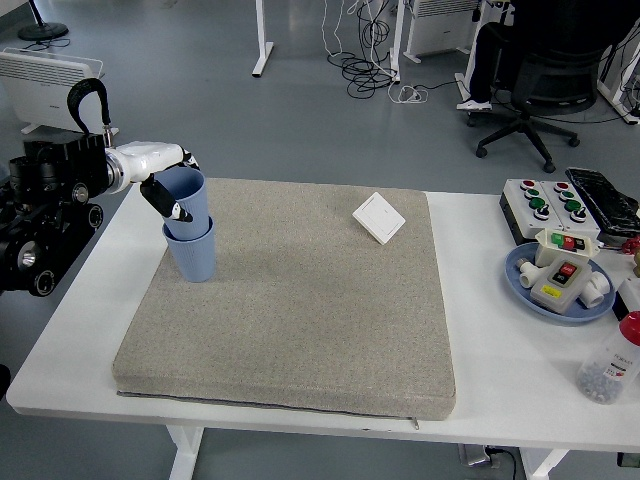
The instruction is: Push cup pick cup insert cup
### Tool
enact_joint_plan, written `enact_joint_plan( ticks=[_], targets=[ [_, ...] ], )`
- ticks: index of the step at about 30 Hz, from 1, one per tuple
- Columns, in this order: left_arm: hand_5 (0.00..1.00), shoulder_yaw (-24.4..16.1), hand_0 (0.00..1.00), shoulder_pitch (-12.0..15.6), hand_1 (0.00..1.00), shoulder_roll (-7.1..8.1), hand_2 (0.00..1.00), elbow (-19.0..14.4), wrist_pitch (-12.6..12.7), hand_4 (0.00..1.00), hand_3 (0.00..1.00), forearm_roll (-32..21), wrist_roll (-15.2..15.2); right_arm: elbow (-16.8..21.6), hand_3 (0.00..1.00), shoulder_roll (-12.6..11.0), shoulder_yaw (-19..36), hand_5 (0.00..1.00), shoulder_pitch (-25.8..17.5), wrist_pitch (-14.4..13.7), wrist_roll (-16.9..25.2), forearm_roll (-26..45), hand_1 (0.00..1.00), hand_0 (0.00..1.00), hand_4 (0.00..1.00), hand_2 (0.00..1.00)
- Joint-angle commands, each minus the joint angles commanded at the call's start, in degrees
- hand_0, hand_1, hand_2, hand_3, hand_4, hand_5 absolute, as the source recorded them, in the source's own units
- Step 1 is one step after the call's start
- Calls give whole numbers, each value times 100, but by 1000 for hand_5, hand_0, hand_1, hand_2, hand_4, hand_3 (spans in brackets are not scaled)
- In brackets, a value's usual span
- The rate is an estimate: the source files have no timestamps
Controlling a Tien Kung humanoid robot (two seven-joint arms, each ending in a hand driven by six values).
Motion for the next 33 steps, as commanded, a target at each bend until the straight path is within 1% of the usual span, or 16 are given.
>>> enact_joint_plan(
  ticks=[1,6,7,9,13,16,18,19,22,24,25,27,29,30,31,33],
  targets=[
    [518,-18,914,6,968,-7,998,13,28,998,998,-14,-16,0,546,0,1,432,0,0,0,-3,592,697,109,601],
    [518,-115,914,32,968,-22,998,112,227,998,998,-79,-42,0,546,1,2,432,1,0,0,-3,592,697,109,601],
    [554,-131,981,35,998,-23,998,128,260,998,998,-89,-46,0,546,1,1,430,2,1,0,-2,592,697,109,601],
    [554,-191,981,50,998,-22,998,178,371,998,998,-134,-78,0,546,0,-2,430,3,2,1,1,592,697,109,601],
    [577,-251,997,67,998,-12,998,232,423,998,998,-160,-101,0,546,1,-2,430,7,1,3,6,592,697,109,601],
    [577,-342,997,103,998,6,998,205,541,998,998,-223,-145,0,546,4,1,430,8,0,4,7,592,697,109,601],
    [577,-412,997,146,998,33,998,165,771,998,998,-355,-260,0,546,5,9,430,11,1,4,-3,592,697,109,601],
    [807,-480,901,209,935,70,998,116,1005,869,992,-597,-332,0,546,7,17,430,11,-1,5,-3,592,697,109,601],
    [807,-724,901,387,935,140,998,-12,1599,869,992,-1280,-462,0,546,10,28,430,9,-5,11,16,592,697,109,601],
    [807,-895,901,539,935,185,998,-140,1883,869,992,-1764,-468,0,546,13,41,430,11,-7,13,13,592,697,109,601],
    [984,-1013,819,663,854,224,948,-257,2000,718,867,-2025,-411,0,546,16,47,431,11,-8,15,13,591,697,108,601],
    [984,-1148,819,826,854,268,948,-421,2094,718,867,-2472,-325,0,546,20,56,431,9,-11,17,12,591,697,108,601],
    [984,-1380,819,1147,854,331,948,-775,2263,718,867,-2993,-153,0,546,28,80,431,5,-16,17,-9,591,697,108,601],
    [984,-1416,819,1212,854,339,948,-859,2289,718,867,-3216,-129,0,546,28,83,431,5,-16,16,-13,591,697,108,601],
    [998,-1490,813,1335,841,359,927,-1002,2360,655,853,-3477,-102,0,546,31,93,430,1,-19,14,-22,591,697,109,599],
    [998,-1632,813,1617,841,408,927,-1313,2460,655,853,-3924,-69,0,546,34,107,430,-6,-22,15,-29,591,697,109,599]
  ],
)
